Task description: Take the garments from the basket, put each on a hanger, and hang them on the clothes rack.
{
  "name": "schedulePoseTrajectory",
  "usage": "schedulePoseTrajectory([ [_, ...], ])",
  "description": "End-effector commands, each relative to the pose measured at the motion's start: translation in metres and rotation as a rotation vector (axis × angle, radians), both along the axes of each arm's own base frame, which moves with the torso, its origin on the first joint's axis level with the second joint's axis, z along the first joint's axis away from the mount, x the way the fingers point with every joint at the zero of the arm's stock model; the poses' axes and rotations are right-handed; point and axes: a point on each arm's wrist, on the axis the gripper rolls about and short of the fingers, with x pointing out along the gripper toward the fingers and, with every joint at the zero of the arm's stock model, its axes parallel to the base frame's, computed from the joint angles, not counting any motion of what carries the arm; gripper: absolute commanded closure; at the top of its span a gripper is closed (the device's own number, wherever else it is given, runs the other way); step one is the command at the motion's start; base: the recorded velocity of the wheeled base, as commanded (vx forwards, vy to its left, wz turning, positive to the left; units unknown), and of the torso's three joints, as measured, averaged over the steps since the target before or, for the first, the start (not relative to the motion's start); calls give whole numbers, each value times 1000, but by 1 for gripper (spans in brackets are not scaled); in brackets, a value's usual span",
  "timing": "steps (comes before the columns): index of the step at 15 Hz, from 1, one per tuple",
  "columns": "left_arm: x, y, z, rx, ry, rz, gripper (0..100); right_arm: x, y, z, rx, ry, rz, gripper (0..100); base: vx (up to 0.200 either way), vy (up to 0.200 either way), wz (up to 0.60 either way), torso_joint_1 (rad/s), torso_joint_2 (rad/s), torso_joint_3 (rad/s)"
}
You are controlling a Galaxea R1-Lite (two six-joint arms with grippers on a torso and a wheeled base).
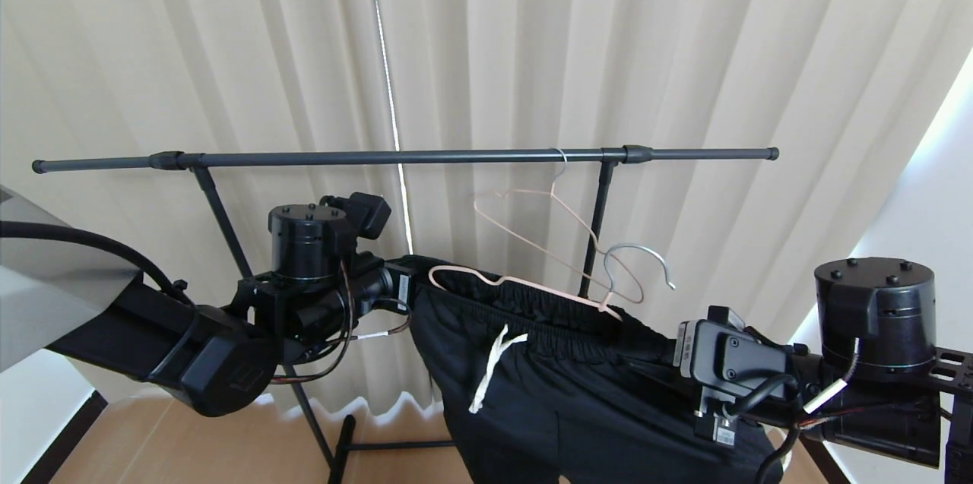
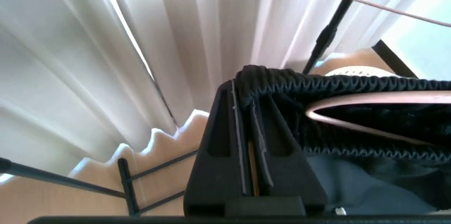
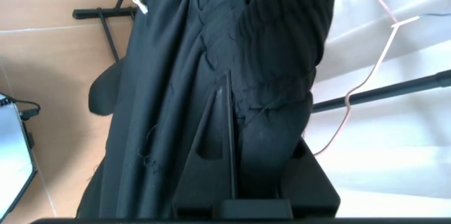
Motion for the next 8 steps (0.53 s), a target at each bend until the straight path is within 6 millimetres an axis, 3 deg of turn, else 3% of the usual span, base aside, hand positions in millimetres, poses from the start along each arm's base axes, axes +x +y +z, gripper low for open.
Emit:
schedulePoseTrajectory([
  [1,-4,-1,4,-3,-11,-7,100,4,3,-9,-17,30,1,100,0,0,0,0,0,0],
  [8,-12,-2,2,47,-15,-39,100,11,6,-19,-37,66,1,100,0,0,0,0,0,0],
])
